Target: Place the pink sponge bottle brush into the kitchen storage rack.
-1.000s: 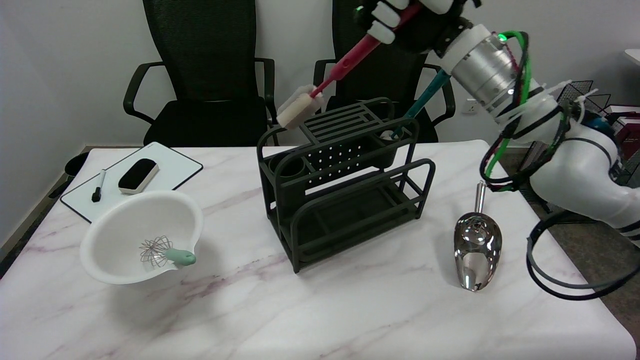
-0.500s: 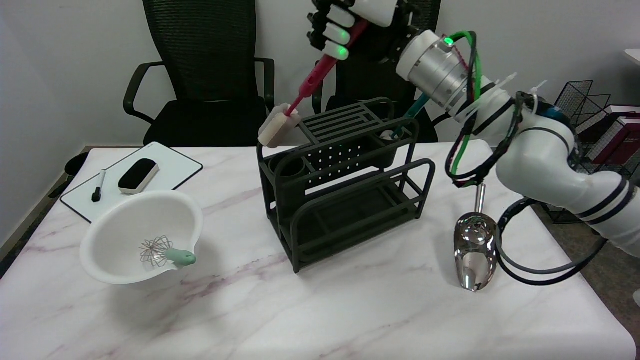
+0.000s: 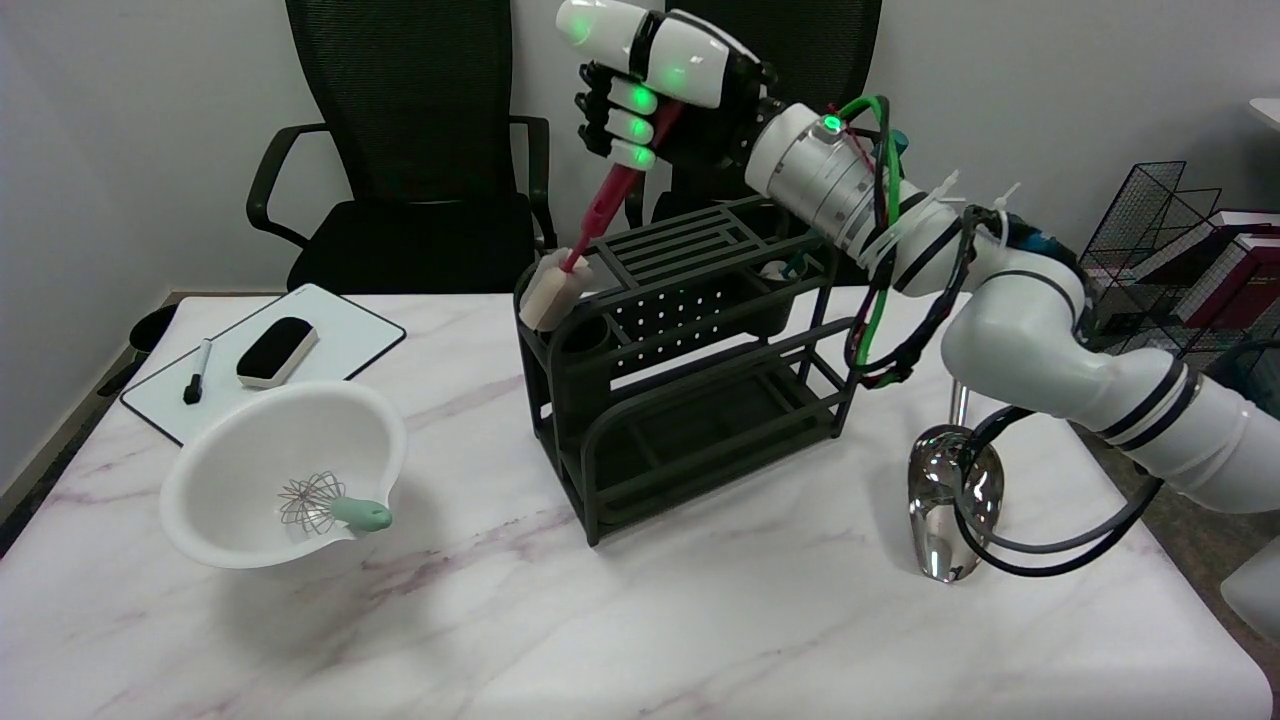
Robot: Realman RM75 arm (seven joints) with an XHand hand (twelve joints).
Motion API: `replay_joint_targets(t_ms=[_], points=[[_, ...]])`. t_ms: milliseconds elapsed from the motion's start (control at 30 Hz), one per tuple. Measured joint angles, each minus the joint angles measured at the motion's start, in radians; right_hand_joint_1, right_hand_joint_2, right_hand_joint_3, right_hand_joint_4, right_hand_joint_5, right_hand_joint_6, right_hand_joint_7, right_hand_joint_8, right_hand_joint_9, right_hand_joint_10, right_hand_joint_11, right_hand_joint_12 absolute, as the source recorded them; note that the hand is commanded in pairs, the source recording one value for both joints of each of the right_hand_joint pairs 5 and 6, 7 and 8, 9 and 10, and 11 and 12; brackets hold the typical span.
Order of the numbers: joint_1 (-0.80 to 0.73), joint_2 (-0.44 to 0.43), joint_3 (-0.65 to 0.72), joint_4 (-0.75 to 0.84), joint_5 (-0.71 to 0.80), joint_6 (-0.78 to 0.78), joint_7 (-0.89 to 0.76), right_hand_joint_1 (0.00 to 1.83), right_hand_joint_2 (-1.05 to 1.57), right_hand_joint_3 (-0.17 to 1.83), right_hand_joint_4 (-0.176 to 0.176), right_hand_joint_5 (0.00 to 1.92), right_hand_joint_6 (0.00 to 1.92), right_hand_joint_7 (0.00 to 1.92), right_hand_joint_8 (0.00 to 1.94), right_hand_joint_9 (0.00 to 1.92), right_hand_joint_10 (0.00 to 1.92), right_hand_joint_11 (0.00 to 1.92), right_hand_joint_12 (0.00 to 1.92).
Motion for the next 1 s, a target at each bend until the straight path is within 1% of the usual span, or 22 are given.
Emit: replay_joint_targets(t_ms=[567, 1000], points=[[0.010, -0.042, -0.039, -0.090, -0.019, 0.025, -0.038, 1.04, 1.57, 0.29, 0.000, 1.92, 1.92, 1.92, 1.92, 1.92, 1.92, 1.92, 1.92], [0.005, -0.045, -0.033, -0.122, -0.031, 0.056, -0.047, 1.05, 1.57, 0.30, 0.000, 1.92, 1.92, 1.92, 1.92, 1.92, 1.92, 1.92, 1.92]])
